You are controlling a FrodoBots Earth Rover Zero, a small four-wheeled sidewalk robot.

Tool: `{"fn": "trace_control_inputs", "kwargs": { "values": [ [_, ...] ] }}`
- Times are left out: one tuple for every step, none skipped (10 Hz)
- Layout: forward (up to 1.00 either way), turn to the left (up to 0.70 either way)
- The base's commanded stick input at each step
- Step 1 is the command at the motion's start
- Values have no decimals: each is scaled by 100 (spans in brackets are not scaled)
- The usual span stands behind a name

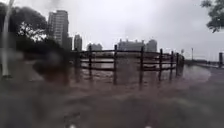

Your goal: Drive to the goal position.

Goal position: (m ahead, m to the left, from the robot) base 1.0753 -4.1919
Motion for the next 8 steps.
{"fn": "trace_control_inputs", "kwargs": {
  "values": [
    [0,0],
    [0,0],
    [0,0],
    [0,0],
    [0,0],
    [0,0],
    [0,0],
    [0,-100]
  ]
}}
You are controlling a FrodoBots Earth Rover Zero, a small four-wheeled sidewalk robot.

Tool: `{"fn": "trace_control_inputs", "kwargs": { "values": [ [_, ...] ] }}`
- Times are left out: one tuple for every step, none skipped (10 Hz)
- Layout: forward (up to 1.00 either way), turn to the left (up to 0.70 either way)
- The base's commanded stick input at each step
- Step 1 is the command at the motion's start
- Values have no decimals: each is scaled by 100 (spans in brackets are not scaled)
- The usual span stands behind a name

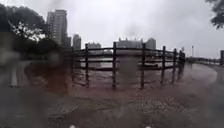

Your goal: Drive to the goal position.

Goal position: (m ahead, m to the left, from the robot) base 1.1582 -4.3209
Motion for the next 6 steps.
{"fn": "trace_control_inputs", "kwargs": {
  "values": [
    [0,-100],
    [0,-100],
    [0,-100],
    [0,-100],
    [0,-100],
    [0,-100]
  ]
}}
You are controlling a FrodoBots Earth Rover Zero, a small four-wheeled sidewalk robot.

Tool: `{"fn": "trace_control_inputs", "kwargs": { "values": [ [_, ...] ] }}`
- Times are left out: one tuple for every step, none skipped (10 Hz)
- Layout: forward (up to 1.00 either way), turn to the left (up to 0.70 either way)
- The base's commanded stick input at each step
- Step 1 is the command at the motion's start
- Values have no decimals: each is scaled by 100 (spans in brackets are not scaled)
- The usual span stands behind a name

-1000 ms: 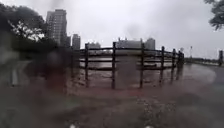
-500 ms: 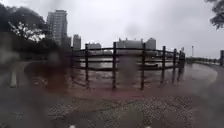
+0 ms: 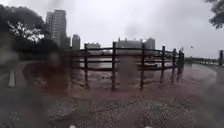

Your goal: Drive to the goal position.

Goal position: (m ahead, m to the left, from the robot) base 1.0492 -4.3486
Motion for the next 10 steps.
{"fn": "trace_control_inputs", "kwargs": {
  "values": [
    [0,-100],
    [0,-100],
    [0,-100],
    [0,-100],
    [0,-100],
    [0,-100],
    [0,-100],
    [37,-76],
    [100,-25],
    [100,0]
  ]
}}
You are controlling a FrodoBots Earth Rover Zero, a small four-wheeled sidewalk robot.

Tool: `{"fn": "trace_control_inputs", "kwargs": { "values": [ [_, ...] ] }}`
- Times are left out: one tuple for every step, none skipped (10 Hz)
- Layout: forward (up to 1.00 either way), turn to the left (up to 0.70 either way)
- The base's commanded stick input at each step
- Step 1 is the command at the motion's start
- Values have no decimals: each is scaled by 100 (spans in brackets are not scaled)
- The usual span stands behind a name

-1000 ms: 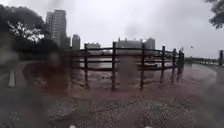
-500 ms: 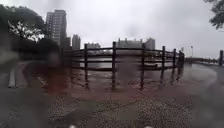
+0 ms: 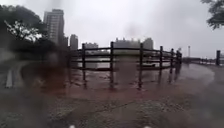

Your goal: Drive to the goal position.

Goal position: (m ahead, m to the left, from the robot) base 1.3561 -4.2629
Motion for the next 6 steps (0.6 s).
{"fn": "trace_control_inputs", "kwargs": {
  "values": [
    [100,0],
    [100,0],
    [0,0],
    [0,0],
    [0,0],
    [0,0]
  ]
}}
